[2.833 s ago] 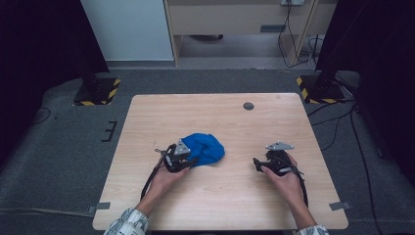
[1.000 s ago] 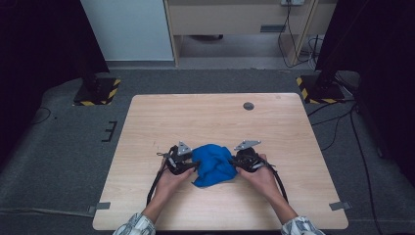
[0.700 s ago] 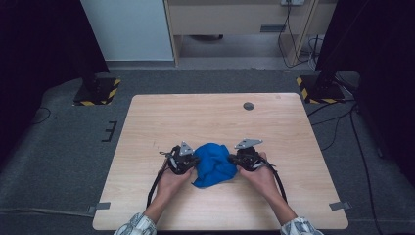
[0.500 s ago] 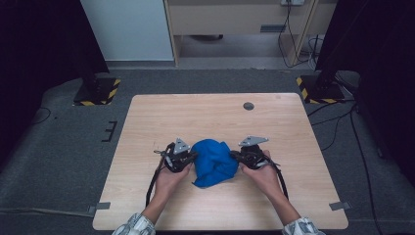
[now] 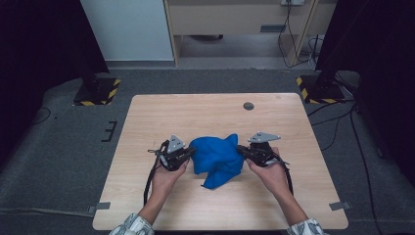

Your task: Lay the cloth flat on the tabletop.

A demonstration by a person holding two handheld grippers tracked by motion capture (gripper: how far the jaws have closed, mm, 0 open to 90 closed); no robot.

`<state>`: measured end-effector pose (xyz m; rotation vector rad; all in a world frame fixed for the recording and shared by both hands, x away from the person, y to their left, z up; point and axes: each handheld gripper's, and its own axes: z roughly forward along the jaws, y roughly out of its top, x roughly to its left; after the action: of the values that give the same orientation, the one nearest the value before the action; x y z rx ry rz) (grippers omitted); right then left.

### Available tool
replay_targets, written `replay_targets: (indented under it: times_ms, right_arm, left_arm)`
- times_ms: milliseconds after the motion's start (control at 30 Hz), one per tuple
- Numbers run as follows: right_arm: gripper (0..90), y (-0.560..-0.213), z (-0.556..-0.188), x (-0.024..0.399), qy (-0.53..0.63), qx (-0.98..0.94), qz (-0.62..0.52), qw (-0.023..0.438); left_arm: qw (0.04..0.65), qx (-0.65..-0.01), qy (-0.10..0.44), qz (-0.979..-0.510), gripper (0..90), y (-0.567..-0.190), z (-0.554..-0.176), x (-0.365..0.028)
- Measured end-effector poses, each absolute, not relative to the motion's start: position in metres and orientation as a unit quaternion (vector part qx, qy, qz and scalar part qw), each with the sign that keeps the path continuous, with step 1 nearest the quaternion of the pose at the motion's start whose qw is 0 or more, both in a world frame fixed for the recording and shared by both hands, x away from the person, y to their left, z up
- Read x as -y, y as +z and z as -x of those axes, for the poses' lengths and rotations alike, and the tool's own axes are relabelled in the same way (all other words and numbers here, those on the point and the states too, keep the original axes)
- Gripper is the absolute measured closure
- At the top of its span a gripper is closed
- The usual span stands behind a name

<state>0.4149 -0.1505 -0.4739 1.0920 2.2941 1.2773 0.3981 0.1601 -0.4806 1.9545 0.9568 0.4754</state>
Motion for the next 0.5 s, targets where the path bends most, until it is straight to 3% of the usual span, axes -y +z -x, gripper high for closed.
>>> replay_targets:
  times_ms: [367,500]
  right_arm:
    - [83.0,-0.486,-0.415,0.153,0.412,-0.811,-0.392,0.138]
    - [69.8,-0.493,-0.417,0.152,0.393,-0.816,-0.403,0.131]
  left_arm:
    - [0.383,-0.378,0.162,-0.827,84.4,-0.501,-0.402,-0.153]
    - [0.356,-0.373,0.148,-0.844,83.9,-0.511,-0.404,-0.149]
